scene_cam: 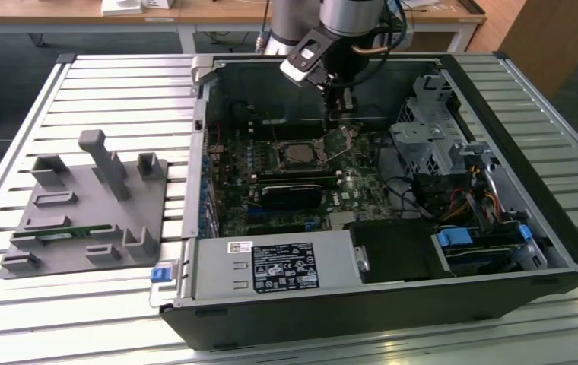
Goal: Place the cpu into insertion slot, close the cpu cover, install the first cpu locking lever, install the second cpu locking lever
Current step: 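Close the cpu cover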
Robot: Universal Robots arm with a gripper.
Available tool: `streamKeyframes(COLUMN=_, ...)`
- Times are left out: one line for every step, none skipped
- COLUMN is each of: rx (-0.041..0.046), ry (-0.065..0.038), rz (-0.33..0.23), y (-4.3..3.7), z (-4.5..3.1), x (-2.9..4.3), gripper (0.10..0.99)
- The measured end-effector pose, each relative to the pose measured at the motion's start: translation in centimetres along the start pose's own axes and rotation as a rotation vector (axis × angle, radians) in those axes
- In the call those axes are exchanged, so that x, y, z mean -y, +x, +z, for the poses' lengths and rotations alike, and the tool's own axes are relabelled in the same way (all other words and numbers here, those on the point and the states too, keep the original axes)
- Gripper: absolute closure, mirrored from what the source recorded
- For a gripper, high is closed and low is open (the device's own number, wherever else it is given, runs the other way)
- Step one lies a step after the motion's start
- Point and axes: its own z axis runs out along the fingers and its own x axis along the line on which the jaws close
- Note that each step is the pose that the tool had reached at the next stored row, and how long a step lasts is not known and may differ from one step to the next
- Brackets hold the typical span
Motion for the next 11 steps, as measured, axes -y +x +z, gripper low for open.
streamKeyframes(rx=0.0001, ry=0.0, rz=0.0, y=0.0, z=0.01, x=-0.05, gripper=0.98)
streamKeyframes(rx=-0.0001, ry=0.0, rz=0.0, y=-0.01, z=0.04, x=-0.12, gripper=0.98)
streamKeyframes(rx=-0.0001, ry=0.0, rz=0.0, y=-0.01, z=0.06, x=-0.18, gripper=0.98)
streamKeyframes(rx=-0.0002, ry=0.0, rz=0.0, y=-0.01, z=0.09, x=-0.24, gripper=0.98)
streamKeyframes(rx=-0.0001, ry=0.0, rz=0.0, y=-0.02, z=0.1, x=-0.31, gripper=0.98)
streamKeyframes(rx=-0.0001, ry=0.0, rz=0.0, y=-0.02, z=0.12, x=-0.4, gripper=0.98)
streamKeyframes(rx=-0.0002, ry=0.0, rz=0.0, y=-0.03, z=0.14, x=-0.54, gripper=0.98)
streamKeyframes(rx=-0.0003, ry=0.0, rz=0.0, y=-0.04, z=0.17, x=-0.69, gripper=0.98)
streamKeyframes(rx=-0.0003, ry=0.0, rz=0.0, y=-0.04, z=0.21, x=-0.78, gripper=0.98)
streamKeyframes(rx=-0.0002, ry=0.0, rz=0.0, y=-0.04, z=0.24, x=-0.87, gripper=0.98)
streamKeyframes(rx=-0.0002, ry=0.0, rz=0.0, y=-0.05, z=0.29, x=-1.0, gripper=0.98)
